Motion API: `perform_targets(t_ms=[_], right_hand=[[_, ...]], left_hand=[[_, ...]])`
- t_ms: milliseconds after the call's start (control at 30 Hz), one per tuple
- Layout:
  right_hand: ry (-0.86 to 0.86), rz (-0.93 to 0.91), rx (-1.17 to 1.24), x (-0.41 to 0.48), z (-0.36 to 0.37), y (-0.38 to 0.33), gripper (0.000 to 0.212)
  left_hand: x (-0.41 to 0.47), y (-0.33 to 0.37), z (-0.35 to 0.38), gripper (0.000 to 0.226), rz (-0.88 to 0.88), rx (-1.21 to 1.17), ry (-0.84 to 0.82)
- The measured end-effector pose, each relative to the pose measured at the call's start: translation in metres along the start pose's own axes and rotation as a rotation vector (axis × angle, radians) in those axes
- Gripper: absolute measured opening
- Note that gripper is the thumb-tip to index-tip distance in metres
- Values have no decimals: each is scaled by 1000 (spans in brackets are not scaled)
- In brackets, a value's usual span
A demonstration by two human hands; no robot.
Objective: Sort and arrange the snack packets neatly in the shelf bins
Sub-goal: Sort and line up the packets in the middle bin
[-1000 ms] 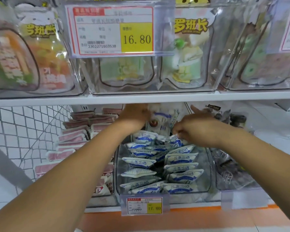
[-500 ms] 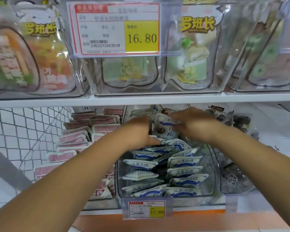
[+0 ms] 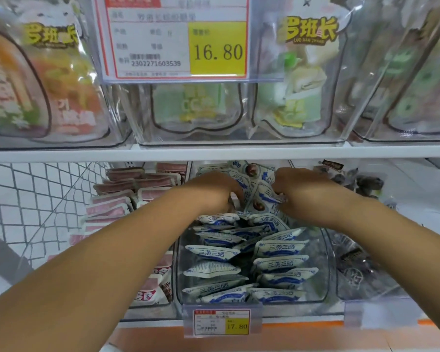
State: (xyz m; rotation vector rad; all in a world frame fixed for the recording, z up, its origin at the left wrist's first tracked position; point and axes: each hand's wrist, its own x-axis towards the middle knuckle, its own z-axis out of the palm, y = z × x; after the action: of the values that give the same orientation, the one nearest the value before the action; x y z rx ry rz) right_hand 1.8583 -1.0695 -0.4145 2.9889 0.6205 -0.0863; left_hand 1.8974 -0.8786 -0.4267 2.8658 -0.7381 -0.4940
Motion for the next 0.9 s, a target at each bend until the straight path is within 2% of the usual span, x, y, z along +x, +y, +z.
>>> perform_targets(t_ms=[67,133,200,233,300,400,467,533,567,900], right_hand=[[-52,5,133,-5,-5,2,27],[-70,14,265,-8,-7,1,50],[-40,-2,184,-8,-3,-6,74],[7,-33,78,-7,2,-9,75],[76,-65,-27,-4,9,-14,62],[37,-56,17,-4,7,-10,38],[-12,-45,102,-6,2,-5,30],[-55,-24,171,-7,-2,-2,27],[-70,-17,181,-8,-2,-1,28],[-35,25,156,-18,-3,4,27]], left_hand=[[11,0,4,35,-13,-29,16],[23,-3,11,22,-54,-42,34],[31,-7,20,26,-97,3,68],[34,-9,22,27,-109,1,85],[35,-9,22,23,-100,-22,96],[33,-11,19,15,-65,-90,57],[34,-13,21,34,-42,-118,6],[35,-14,24,50,-22,-98,-32],[37,-14,24,51,-13,-71,-27],[27,-10,21,20,3,-2,85]])
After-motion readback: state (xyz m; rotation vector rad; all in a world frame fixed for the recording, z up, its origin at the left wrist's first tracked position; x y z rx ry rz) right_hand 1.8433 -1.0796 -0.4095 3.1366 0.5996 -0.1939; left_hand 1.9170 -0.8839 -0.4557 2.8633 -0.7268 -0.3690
